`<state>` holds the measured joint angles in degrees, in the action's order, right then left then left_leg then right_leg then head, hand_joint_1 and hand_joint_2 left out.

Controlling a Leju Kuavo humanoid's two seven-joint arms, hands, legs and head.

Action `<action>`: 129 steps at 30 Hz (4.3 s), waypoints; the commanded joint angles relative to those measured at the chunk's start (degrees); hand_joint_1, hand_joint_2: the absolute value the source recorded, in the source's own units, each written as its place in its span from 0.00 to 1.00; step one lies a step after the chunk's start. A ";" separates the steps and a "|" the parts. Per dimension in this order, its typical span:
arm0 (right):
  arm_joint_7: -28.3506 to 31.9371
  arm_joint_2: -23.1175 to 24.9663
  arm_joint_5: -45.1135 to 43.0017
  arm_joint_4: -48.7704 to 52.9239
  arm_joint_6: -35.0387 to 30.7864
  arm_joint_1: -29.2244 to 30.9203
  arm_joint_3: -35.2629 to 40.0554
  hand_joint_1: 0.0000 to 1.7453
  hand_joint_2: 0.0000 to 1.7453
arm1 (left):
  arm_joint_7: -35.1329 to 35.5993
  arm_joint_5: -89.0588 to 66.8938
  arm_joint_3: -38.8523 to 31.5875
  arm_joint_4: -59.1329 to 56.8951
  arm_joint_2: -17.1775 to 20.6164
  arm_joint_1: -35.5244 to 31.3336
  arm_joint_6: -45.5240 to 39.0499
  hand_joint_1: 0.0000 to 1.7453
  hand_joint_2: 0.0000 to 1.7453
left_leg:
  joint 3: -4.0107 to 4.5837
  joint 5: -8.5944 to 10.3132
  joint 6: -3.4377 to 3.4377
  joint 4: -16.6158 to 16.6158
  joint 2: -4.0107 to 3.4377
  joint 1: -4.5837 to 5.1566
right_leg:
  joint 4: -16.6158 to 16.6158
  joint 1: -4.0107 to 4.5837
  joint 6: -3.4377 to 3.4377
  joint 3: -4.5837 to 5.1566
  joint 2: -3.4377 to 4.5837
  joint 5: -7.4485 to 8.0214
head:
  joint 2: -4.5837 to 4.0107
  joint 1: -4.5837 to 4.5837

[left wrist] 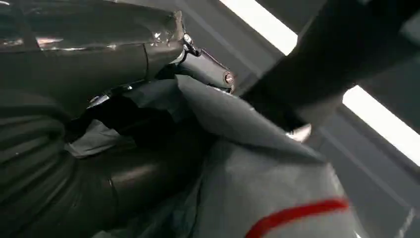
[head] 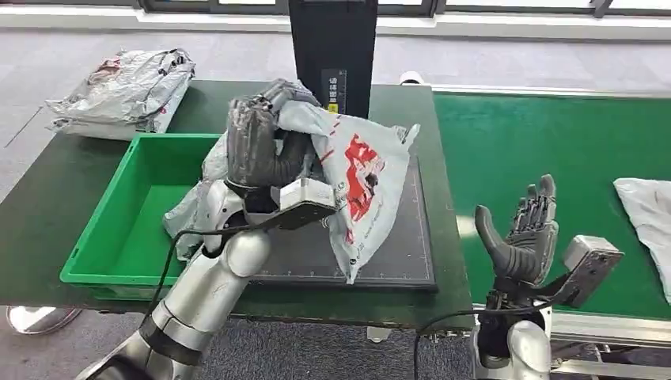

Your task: Moved the parcel from conveyor to table for the left to box.

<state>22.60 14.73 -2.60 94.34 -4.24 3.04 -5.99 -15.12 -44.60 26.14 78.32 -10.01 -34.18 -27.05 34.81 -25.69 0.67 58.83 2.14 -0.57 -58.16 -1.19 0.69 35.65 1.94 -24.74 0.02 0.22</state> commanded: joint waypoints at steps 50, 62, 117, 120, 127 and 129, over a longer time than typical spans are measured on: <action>-2.33 3.76 -0.56 7.04 0.69 -4.41 -9.49 0.00 1.00 | 32.96 -44.77 -31.43 -56.53 11.34 -15.06 -5.20 1.00 1.00 | -0.21 0.09 0.18 -0.14 -0.23 -0.10 | 0.07 0.25 -0.27 -0.12 -0.12 0.02 | 0.00 0.00; -2.53 5.27 -0.82 10.30 4.37 -6.79 -14.97 0.00 1.00 | 5.07 -11.18 -42.59 -45.80 1.35 -15.36 16.47 0.00 1.00 | 0.00 0.13 0.15 0.00 0.27 -0.10 | 0.00 0.23 -0.23 -0.04 -0.45 -0.03 | 0.00 0.00; -6.73 0.25 5.95 3.58 14.98 -5.68 -13.65 0.00 1.00 | 11.08 -22.02 -1.76 -54.99 33.82 -42.16 45.79 0.00 1.00 | 0.00 0.08 0.37 -0.04 -0.85 -0.24 | -0.17 0.38 -0.48 0.41 0.59 0.19 | -0.02 0.00; -6.66 -0.28 6.32 2.93 15.42 -5.54 -12.93 0.00 1.00 | 12.69 -24.53 1.24 -54.85 36.30 -43.94 47.98 0.00 1.00 | -0.13 0.10 0.35 -0.18 -0.80 -0.22 | -0.08 0.38 -0.50 0.29 0.44 0.16 | 0.00 0.00; -7.86 1.23 7.94 4.84 15.14 -4.57 -15.72 0.00 1.00 | 20.74 -32.59 8.69 -59.38 33.96 -50.47 52.17 0.00 1.00 | 0.09 0.11 0.37 -0.08 -0.60 -0.27 | -0.19 0.42 -0.58 0.36 0.26 0.12 | 0.00 0.00; -8.37 1.10 8.61 5.12 15.74 -4.35 -17.06 0.00 1.00 | 17.39 -33.60 10.45 -60.38 32.35 -53.10 55.60 0.00 1.00 | 0.11 0.13 0.38 -0.05 -0.40 -0.29 | -0.18 0.45 -0.58 0.36 0.03 0.08 | -0.02 -0.02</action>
<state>15.43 16.00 4.72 101.50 10.86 -3.89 -17.90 1.98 -73.32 24.70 27.19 25.81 -75.42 22.55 34.91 -25.52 1.10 58.70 1.66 -0.74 -58.36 -0.90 0.12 36.14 2.39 -24.58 0.00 0.20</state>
